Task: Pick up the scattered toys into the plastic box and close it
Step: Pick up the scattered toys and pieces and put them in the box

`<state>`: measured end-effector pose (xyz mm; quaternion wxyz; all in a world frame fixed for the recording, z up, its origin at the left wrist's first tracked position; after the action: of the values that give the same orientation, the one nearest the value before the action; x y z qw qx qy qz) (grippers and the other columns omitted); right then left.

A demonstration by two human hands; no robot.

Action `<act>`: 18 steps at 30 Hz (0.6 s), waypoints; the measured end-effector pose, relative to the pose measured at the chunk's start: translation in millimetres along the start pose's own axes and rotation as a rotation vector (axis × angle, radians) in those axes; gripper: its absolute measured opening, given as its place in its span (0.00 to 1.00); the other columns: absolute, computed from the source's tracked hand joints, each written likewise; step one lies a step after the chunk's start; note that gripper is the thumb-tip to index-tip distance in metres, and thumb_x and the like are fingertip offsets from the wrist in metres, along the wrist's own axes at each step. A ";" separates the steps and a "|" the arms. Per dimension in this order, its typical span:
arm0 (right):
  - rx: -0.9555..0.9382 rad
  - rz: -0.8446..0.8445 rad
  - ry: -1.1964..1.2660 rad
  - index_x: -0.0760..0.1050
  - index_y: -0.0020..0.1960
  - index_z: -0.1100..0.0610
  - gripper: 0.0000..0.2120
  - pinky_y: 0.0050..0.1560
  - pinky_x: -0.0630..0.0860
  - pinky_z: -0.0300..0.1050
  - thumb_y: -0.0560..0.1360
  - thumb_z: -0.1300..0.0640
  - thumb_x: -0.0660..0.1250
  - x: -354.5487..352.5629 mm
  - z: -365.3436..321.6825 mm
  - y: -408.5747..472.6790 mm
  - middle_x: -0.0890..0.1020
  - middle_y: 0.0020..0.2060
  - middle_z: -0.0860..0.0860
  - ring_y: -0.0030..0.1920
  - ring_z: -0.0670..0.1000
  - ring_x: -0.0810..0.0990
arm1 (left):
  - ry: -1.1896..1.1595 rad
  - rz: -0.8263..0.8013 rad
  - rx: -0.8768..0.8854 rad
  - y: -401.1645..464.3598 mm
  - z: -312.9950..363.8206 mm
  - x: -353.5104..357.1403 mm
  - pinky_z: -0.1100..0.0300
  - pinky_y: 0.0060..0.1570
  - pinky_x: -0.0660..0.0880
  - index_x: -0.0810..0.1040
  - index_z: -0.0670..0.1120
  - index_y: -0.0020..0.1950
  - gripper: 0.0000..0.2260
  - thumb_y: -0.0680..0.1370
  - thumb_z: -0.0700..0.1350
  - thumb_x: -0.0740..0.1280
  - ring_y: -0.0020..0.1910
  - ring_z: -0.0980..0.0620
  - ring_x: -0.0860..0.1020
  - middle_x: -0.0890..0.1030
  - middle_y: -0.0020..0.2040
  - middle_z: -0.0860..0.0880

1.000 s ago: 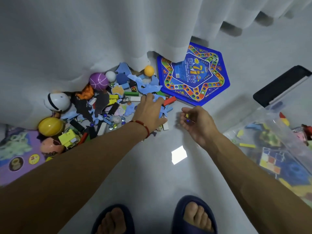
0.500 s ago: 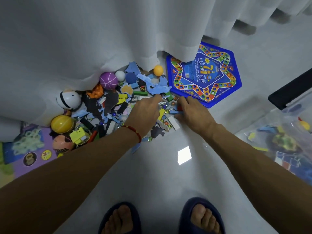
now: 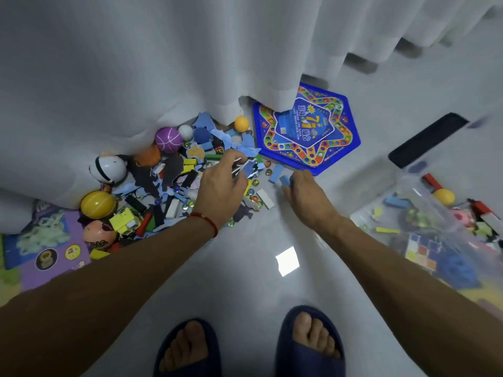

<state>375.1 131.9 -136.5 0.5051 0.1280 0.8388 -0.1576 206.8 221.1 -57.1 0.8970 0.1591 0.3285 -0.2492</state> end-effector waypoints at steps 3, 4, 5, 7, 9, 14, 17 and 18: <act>0.431 0.048 0.504 0.72 0.53 0.59 0.13 0.38 0.72 0.47 0.82 0.48 0.60 -34.9 6.7 -43.9 0.79 0.42 0.54 0.39 0.53 0.75 | -0.156 0.021 -0.130 -9.9 33.6 -15.9 0.67 0.44 0.77 0.74 0.49 0.59 0.11 0.78 0.39 0.65 0.48 0.53 0.79 0.79 0.49 0.51; 0.534 0.023 0.726 0.73 0.53 0.59 0.12 0.34 0.71 0.46 0.82 0.49 0.61 -46.3 2.4 -63.2 0.79 0.39 0.54 0.35 0.51 0.74 | -0.210 0.020 -0.163 -11.6 49.2 -20.9 0.66 0.40 0.78 0.73 0.50 0.60 0.12 0.78 0.40 0.65 0.46 0.52 0.80 0.79 0.48 0.52; 0.589 0.001 0.929 0.74 0.52 0.59 0.10 0.31 0.69 0.44 0.82 0.51 0.61 -62.4 -5.3 -83.9 0.78 0.37 0.54 0.32 0.50 0.72 | -0.274 0.011 -0.187 -12.8 66.8 -25.4 0.65 0.34 0.77 0.73 0.50 0.60 0.12 0.77 0.40 0.65 0.43 0.50 0.81 0.78 0.48 0.51; 0.555 0.010 1.209 0.75 0.52 0.59 0.07 0.28 0.64 0.41 0.82 0.56 0.62 -110.4 -17.3 -122.7 0.76 0.35 0.54 0.29 0.49 0.71 | -0.420 -0.034 -0.203 -11.0 110.5 -31.1 0.64 0.28 0.75 0.72 0.49 0.58 0.12 0.77 0.38 0.64 0.37 0.45 0.81 0.78 0.47 0.45; 0.490 0.120 1.383 0.77 0.56 0.61 0.08 0.29 0.65 0.41 0.82 0.59 0.61 -168.6 -12.5 -156.0 0.77 0.36 0.54 0.31 0.49 0.73 | -0.524 -0.113 -0.195 -9.3 158.6 -28.4 0.59 0.26 0.76 0.72 0.48 0.57 0.11 0.76 0.37 0.63 0.31 0.44 0.80 0.77 0.44 0.41; 0.715 0.553 1.608 0.72 0.51 0.66 0.07 0.45 0.75 0.48 0.81 0.67 0.56 -252.5 74.1 -206.1 0.72 0.41 0.58 0.38 0.53 0.73 | -0.580 -0.447 -0.252 -18.6 265.3 19.6 0.55 0.37 0.82 0.69 0.43 0.59 0.12 0.77 0.36 0.62 0.31 0.44 0.83 0.75 0.54 0.39; 0.911 0.611 1.622 0.69 0.58 0.69 0.09 0.59 0.76 0.61 0.81 0.65 0.56 -259.5 112.1 -228.7 0.72 0.55 0.64 0.57 0.63 0.77 | -0.574 -0.604 -0.318 -25.9 309.9 47.1 0.46 0.45 0.82 0.69 0.36 0.65 0.19 0.75 0.40 0.66 0.45 0.40 0.83 0.75 0.60 0.36; 0.937 0.624 1.611 0.66 0.65 0.70 0.14 0.64 0.73 0.65 0.81 0.65 0.56 -261.3 118.7 -236.3 0.70 0.63 0.66 0.65 0.69 0.71 | -0.570 -0.643 -0.330 -29.1 320.7 51.4 0.44 0.46 0.82 0.70 0.36 0.66 0.22 0.74 0.42 0.67 0.48 0.39 0.82 0.76 0.61 0.36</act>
<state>502.0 -146.2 75.1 -0.3007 0.6005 0.7136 -0.1993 388.2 35.4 140.2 0.8422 -0.1707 0.1366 -0.4929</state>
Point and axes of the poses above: each hand's wrist, its own y-axis towards the middle knuckle, its own x-axis out of the palm, z = x × y, the point moved 7 cm from there along y, towards the middle knuckle
